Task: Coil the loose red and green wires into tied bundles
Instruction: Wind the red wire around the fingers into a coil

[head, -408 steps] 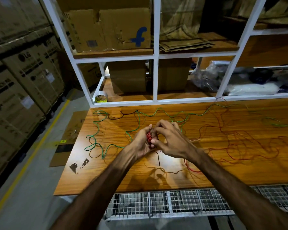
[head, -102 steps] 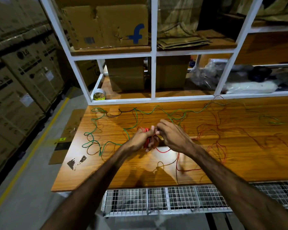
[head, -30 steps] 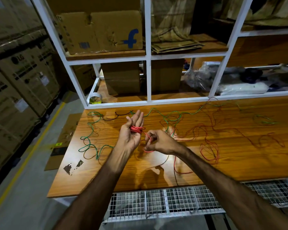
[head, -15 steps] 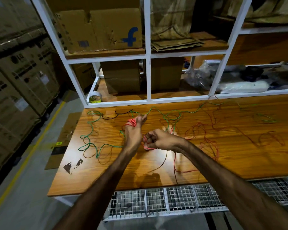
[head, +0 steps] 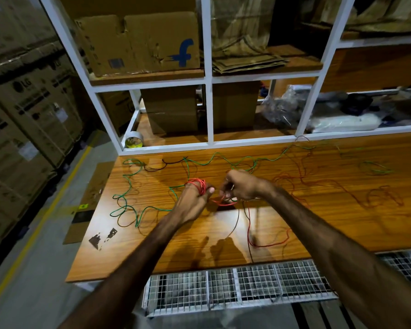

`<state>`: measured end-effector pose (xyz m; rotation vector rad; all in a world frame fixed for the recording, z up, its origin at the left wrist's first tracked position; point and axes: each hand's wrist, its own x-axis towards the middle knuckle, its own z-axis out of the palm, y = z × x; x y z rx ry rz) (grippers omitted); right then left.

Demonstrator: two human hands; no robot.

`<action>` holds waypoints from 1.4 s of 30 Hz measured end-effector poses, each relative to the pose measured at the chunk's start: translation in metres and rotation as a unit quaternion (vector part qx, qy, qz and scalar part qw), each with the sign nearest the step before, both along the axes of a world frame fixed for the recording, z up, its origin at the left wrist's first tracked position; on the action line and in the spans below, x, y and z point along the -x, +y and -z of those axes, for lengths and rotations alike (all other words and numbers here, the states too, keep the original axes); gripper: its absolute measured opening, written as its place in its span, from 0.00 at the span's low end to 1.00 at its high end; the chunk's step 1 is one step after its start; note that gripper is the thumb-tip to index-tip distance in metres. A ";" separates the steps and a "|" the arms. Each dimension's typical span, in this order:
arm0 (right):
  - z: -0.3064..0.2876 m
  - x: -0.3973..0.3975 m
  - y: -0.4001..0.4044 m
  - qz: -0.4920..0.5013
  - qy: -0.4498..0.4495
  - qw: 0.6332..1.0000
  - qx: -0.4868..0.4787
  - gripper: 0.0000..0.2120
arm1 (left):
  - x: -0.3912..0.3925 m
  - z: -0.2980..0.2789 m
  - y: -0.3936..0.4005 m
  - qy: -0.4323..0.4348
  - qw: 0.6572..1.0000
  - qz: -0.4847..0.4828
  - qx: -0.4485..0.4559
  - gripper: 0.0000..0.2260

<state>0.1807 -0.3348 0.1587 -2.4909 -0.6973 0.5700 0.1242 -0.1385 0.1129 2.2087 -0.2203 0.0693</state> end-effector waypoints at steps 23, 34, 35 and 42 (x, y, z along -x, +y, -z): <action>0.021 -0.015 -0.031 0.245 0.495 0.737 -0.389 0.09 | -0.011 0.012 0.028 0.031 0.995 -0.090 0.009 0.09; 0.012 -0.015 -0.047 0.125 -0.232 0.963 0.055 0.12 | -0.009 0.030 0.029 0.259 0.938 0.015 0.228 0.11; 0.014 -0.018 -0.048 0.116 -0.263 0.955 0.073 0.13 | -0.004 0.028 0.024 0.300 0.917 0.066 0.256 0.12; 0.033 -0.031 -0.035 0.104 -0.345 0.932 -0.039 0.12 | 0.029 0.000 -0.007 0.381 0.769 0.287 0.426 0.15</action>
